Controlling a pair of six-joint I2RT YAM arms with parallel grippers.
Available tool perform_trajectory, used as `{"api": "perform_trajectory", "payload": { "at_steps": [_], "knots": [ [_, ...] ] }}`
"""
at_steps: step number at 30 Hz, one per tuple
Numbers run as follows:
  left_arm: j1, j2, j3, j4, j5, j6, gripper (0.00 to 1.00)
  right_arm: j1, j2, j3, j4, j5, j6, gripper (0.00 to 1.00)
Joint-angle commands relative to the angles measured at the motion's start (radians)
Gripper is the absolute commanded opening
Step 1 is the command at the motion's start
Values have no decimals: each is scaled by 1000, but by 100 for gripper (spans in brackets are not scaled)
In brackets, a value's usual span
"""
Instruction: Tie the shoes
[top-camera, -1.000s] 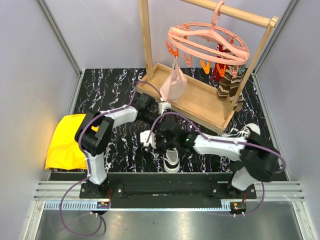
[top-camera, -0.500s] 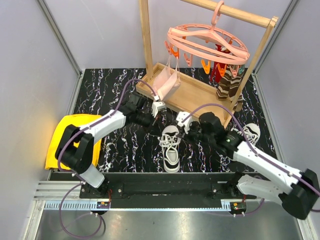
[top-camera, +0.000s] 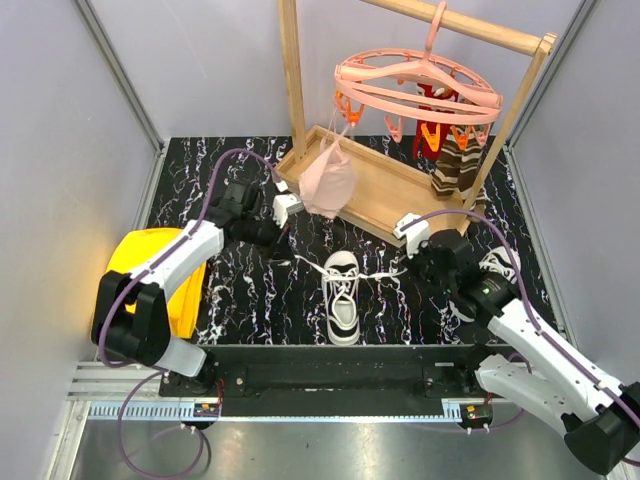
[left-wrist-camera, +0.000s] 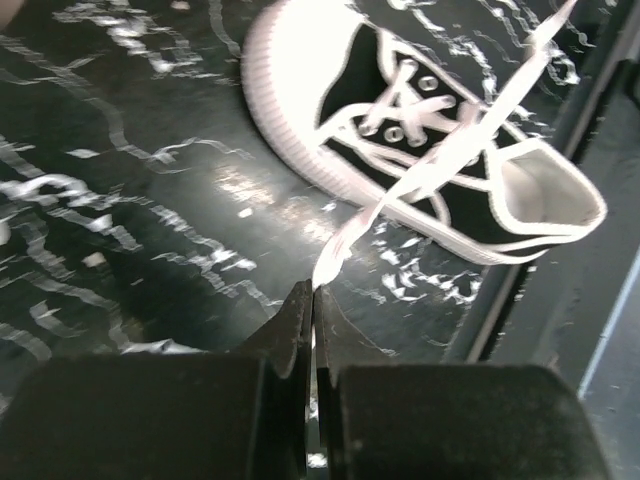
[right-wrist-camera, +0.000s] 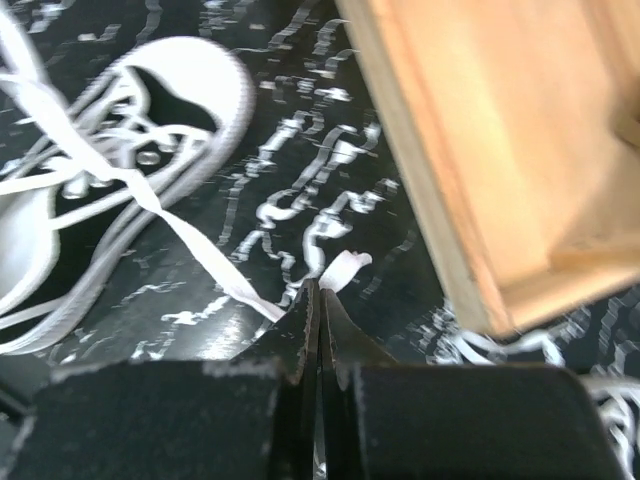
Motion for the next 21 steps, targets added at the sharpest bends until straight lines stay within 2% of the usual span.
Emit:
{"api": "perform_trajectory", "payload": {
  "at_steps": [1,5,17,19,20,21],
  "knots": [
    [28,-77,0,-12,-52,87,0,-34,-57,34,-40,152,9,0],
    [31,-97,2,-22,-72,113,0,-51,-85,23,-46,243,-62,0],
    [47,-172,-56,-96,-220,224,0,-86,-74,-84,-98,330,-329,0],
    [44,-186,-62,-96,-163,219,0,-106,-109,-92,-127,274,-357,0],
    [44,-184,-62,-95,-146,199,0,-110,-118,-61,-164,189,-361,0],
    [36,-178,-61,-92,-137,184,0,-112,-134,-43,-240,-14,-375,0]
  ]
}}
